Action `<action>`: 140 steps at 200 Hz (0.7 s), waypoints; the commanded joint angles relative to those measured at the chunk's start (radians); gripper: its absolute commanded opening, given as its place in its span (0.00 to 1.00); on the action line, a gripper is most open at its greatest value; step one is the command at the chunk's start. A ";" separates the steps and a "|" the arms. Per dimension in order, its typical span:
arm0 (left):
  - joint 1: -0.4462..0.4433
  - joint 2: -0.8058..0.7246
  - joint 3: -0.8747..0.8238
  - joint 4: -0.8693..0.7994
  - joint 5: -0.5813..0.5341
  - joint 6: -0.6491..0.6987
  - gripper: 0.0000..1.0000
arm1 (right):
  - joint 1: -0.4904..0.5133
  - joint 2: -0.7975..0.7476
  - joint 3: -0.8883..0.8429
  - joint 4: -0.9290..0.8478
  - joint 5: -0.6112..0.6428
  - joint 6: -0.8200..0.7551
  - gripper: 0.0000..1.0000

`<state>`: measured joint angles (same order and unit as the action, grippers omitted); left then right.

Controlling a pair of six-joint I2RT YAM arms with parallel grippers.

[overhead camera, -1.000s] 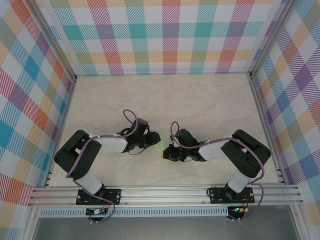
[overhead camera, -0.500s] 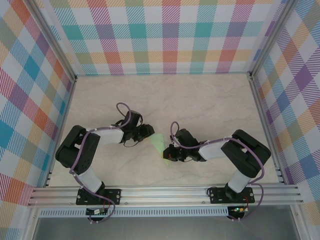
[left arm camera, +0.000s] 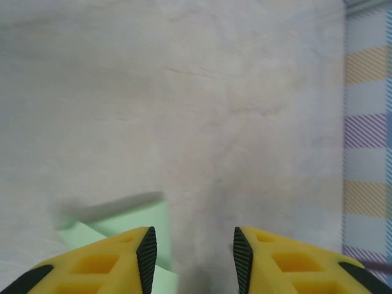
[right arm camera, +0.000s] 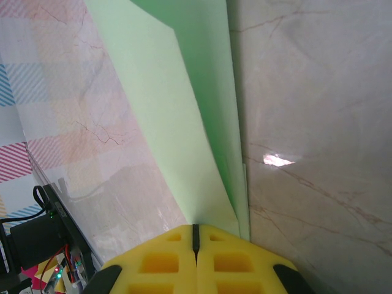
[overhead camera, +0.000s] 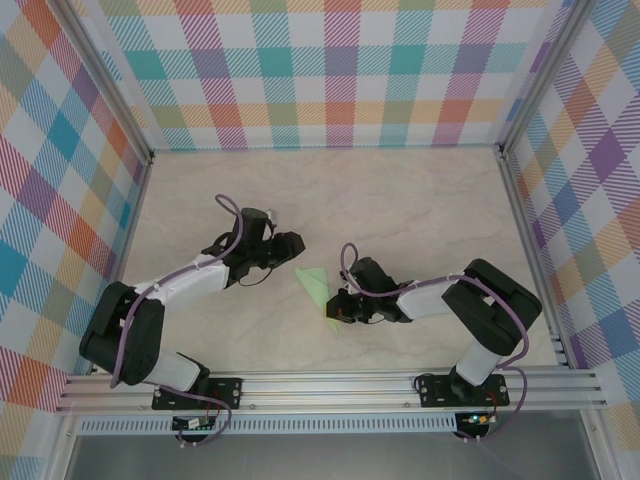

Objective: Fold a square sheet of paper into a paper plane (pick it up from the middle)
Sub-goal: Fold the wing for the fifth time at the center of the table.

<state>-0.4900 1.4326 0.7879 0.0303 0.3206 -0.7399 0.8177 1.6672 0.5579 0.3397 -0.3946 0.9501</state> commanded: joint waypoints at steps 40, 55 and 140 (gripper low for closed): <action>-0.109 0.147 -0.066 0.097 0.055 -0.057 0.35 | 0.006 0.005 -0.018 -0.148 0.010 -0.008 0.02; -0.111 0.197 -0.062 0.099 0.044 -0.057 0.34 | 0.006 0.000 -0.017 -0.148 0.008 -0.007 0.02; -0.112 0.309 -0.061 0.002 -0.059 -0.017 0.30 | 0.007 -0.056 0.129 -0.198 -0.020 -0.040 0.05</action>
<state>-0.5953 1.6955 0.7506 0.1005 0.3317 -0.7807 0.8188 1.6302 0.6151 0.1944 -0.3950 0.9379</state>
